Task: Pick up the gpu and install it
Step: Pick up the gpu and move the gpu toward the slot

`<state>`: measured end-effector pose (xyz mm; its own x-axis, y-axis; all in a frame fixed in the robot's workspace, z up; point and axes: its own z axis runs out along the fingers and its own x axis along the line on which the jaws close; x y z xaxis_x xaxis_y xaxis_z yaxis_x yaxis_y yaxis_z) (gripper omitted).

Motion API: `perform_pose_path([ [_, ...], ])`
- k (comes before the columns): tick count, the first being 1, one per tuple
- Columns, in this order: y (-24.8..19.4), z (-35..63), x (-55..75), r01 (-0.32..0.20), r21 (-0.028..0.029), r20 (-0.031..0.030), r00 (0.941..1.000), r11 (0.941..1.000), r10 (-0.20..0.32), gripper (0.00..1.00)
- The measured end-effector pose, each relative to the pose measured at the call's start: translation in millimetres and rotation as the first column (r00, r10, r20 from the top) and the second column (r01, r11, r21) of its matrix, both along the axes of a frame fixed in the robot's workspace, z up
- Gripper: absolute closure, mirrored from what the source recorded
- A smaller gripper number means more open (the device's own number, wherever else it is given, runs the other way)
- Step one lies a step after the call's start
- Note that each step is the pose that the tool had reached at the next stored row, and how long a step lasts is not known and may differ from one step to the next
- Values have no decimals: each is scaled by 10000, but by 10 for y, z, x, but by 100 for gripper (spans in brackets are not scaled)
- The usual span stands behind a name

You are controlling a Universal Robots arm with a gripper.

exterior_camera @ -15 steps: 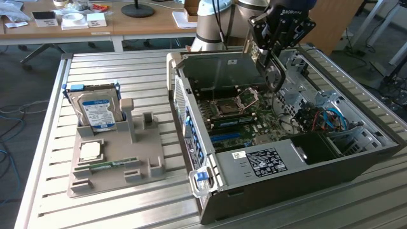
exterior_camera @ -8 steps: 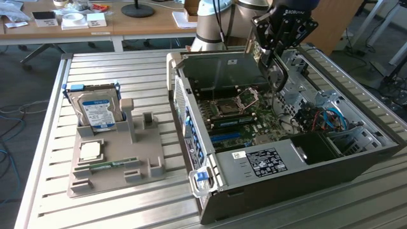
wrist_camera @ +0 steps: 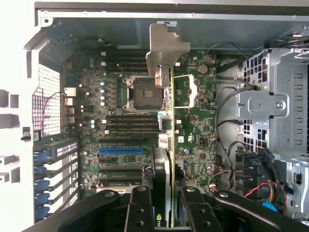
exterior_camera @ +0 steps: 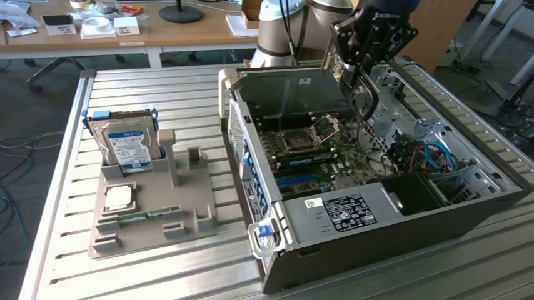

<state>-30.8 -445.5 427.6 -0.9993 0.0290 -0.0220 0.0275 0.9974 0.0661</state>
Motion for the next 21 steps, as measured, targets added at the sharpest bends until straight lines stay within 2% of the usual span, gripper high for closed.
perform_pose_path([
  [21, 0, 0, 98, 1, 0, 0, 10000, 10000, -1, 73],
])
